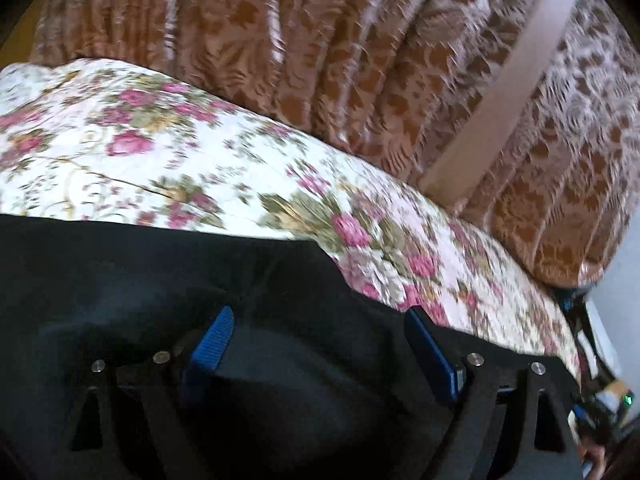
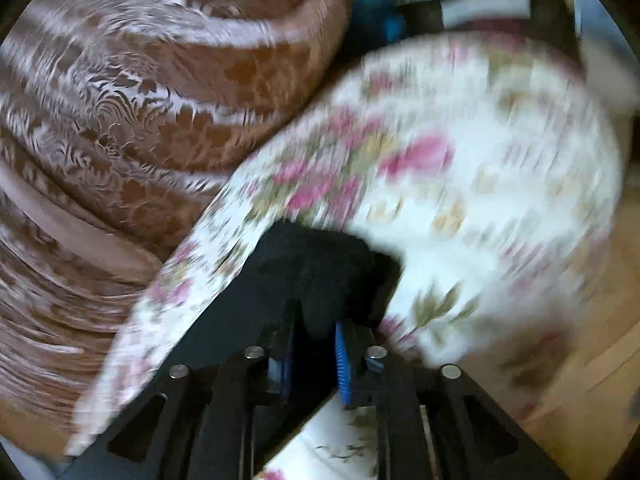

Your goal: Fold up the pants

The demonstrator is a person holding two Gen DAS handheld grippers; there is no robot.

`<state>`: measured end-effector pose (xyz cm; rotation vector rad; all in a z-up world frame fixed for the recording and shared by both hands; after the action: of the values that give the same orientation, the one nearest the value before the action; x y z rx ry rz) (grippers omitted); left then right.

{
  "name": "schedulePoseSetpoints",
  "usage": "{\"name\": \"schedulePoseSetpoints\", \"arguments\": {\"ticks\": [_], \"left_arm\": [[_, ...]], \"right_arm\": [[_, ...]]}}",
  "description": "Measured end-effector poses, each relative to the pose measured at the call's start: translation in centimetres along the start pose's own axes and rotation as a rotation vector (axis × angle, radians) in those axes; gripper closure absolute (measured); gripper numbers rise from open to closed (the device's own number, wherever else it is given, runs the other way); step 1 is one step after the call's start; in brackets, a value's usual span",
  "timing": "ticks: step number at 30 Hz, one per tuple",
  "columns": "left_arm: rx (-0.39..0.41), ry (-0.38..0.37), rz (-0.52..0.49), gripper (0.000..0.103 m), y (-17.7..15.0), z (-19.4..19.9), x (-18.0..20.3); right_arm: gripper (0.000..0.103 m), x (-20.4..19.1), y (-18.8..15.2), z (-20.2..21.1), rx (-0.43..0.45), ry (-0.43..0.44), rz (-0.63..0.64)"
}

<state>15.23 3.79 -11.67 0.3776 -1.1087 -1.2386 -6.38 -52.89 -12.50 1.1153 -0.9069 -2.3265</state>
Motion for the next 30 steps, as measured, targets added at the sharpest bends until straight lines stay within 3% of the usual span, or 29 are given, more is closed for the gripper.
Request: {"name": "schedulePoseSetpoints", "arguments": {"ticks": [3,7,10,12,15,17,19,23,30], "left_arm": [[0.04,0.043,0.007,0.016,0.7,1.1,-0.8],[0.045,0.12,-0.038,0.016,0.3,1.5,-1.3],[0.053,0.181,-0.081,0.016,0.0,1.7,-1.3],[0.057,0.211,-0.103,0.016,0.0,1.8,-1.4],[0.047,0.22,-0.112,0.016,-0.2,1.9,-1.5],[0.029,0.235,-0.127,0.016,-0.4,1.4,-1.6],[-0.017,0.274,-0.164,0.016,-0.8,0.1,-1.7],[-0.12,0.373,-0.276,0.012,-1.4,-3.3,-1.5],[-0.116,0.376,-0.235,0.004,-0.1,-5.0,-2.4]], "right_arm": [[0.079,-2.3,2.0,3.0,0.144,-0.061,0.174],[0.079,-9.4,1.2,5.1,0.206,0.065,0.397],[0.079,-16.6,-3.2,5.1,0.064,0.318,0.468],[0.078,-22.1,-8.0,4.6,-0.086,0.487,0.528],[0.079,-25.9,-13.1,4.3,-0.23,0.565,0.6],[0.078,-26.2,-13.8,4.2,-0.274,0.6,0.539],[0.078,-25.5,-13.3,3.9,-0.276,0.597,0.503],[0.078,-21.1,-10.7,3.1,-0.237,0.46,0.466],[0.078,-9.8,-4.5,2.6,-0.136,0.187,0.301]]}}
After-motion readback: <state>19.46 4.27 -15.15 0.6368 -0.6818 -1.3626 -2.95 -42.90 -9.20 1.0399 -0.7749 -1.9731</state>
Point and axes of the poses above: each gripper's, at about its wrist camera, not at the fingertips, and z roughly against the way its jaws point, x to its right, y to its top, the point moved 9 cm from there along -z, roughly the way its jaws point, and after that the axes turned 9 degrees about x, right-handed, at the moved point
